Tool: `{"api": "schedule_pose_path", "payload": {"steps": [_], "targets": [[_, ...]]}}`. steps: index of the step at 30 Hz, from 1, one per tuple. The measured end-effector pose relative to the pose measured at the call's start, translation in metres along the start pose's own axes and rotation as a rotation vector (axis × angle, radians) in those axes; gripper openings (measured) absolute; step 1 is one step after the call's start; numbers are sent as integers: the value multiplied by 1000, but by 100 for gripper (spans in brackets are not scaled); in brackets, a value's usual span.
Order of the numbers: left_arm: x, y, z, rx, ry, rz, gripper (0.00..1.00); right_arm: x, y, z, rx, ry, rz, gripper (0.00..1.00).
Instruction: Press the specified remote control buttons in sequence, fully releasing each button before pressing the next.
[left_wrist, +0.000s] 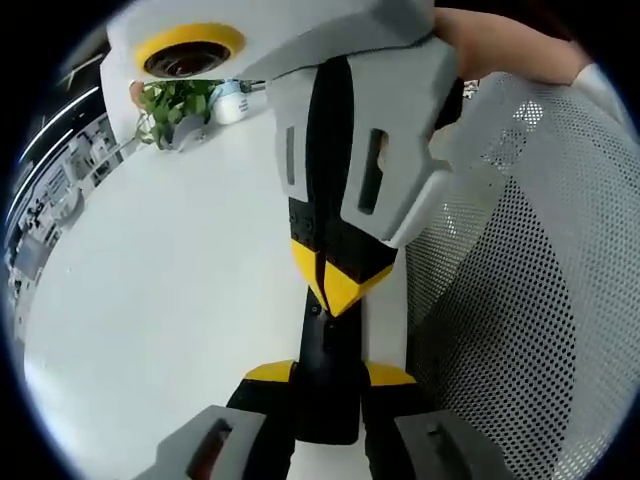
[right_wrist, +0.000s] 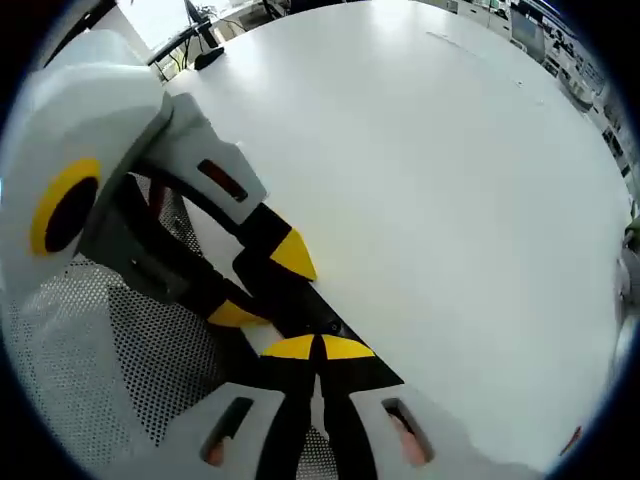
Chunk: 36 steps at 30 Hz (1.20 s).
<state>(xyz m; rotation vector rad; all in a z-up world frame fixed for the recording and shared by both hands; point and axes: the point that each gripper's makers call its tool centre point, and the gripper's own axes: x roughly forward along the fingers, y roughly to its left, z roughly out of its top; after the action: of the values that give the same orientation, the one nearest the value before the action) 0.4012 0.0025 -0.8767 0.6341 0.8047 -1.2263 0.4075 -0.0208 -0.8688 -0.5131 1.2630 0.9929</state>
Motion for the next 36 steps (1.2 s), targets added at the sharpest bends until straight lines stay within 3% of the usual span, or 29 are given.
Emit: {"api": "schedule_pose_path", "payload": {"steps": [9,20,31,36], "targets": [[1,1,0,4,-4,1,24,0,0,0,35,1,23,0],[0,0,-1,0,0,1,24,-1,1,0,14,-8,30,0],[0,0,0,-6,1,7,25,1,3,0,-153,-18,-7,0],[0,0,0,-4,-2,6,25,0,2,0,-149,-26,-1,0]]}}
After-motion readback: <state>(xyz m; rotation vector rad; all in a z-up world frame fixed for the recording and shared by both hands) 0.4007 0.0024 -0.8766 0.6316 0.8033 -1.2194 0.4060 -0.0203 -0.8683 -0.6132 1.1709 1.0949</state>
